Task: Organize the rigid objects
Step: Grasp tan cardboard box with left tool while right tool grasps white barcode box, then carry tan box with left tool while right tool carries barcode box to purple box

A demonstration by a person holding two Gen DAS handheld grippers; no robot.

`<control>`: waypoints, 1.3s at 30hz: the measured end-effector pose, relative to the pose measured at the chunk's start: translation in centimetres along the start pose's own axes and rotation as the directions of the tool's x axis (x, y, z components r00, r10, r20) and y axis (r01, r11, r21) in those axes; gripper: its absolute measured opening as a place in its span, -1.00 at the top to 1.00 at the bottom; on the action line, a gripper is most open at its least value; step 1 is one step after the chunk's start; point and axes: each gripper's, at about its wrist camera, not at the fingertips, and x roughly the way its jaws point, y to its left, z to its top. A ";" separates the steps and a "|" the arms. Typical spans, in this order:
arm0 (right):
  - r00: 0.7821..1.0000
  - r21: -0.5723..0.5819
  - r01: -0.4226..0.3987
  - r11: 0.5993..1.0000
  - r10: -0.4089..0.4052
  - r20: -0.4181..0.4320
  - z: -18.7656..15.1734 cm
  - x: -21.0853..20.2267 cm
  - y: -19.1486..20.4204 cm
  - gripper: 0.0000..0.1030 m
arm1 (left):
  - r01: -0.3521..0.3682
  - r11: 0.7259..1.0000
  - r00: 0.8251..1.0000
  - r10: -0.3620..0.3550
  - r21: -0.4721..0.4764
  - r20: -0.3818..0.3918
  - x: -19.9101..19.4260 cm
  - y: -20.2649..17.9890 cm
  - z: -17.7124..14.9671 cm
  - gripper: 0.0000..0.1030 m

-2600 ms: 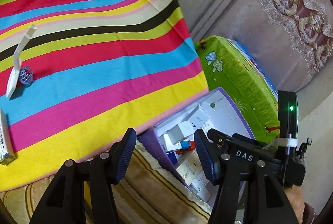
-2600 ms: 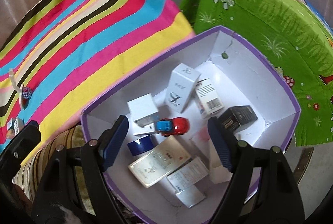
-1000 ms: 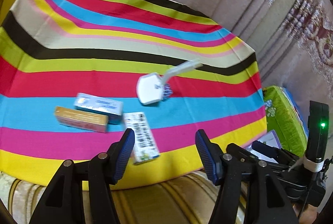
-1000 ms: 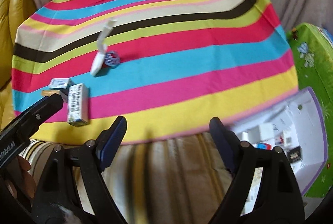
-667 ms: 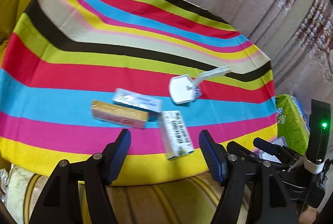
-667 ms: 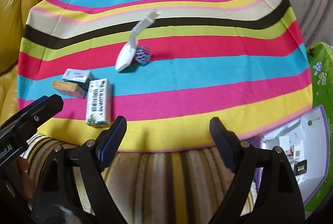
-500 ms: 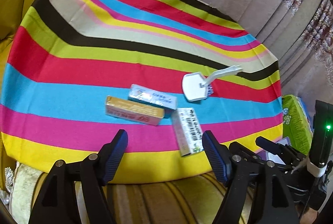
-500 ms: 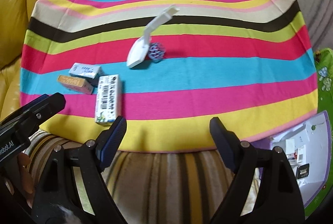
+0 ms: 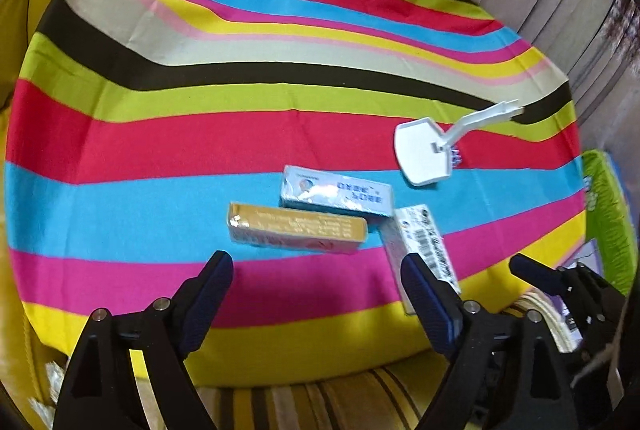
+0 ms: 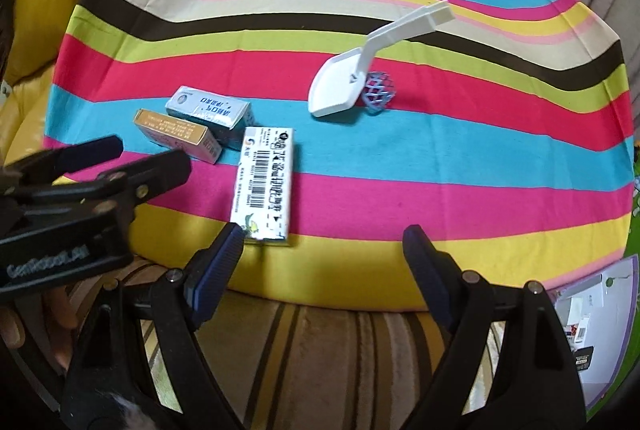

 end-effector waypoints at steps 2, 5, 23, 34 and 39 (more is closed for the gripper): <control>1.000 -0.008 -0.002 1.000 0.002 -0.004 0.1 0.2 0.2 -0.63 | -0.017 1.000 1.000 0.017 0.014 -0.021 0.7 0.0 0.3 -0.71; 1.000 -0.021 -0.012 1.000 0.012 -0.005 0.4 0.6 0.6 -0.63 | -0.035 0.999 0.999 0.036 0.026 -0.039 1.4 0.0 0.5 -0.71; 1.000 -0.045 0.000 0.999 -0.001 -0.021 2.3 2.9 1.8 -0.62 | -0.046 0.998 0.997 0.049 0.051 -0.053 2.6 0.3 1.1 -0.63; 0.999 -0.020 -0.029 0.999 0.029 -0.033 1.8 3.2 1.0 0.28 | -0.057 0.998 0.998 0.057 -0.020 -0.002 1.1 1.5 0.4 -0.63; 1.000 0.021 -0.025 0.999 0.025 -0.003 1.3 2.3 -0.1 0.28 | -0.058 0.998 0.998 0.058 -0.016 0.024 -0.1 1.1 0.0 -0.63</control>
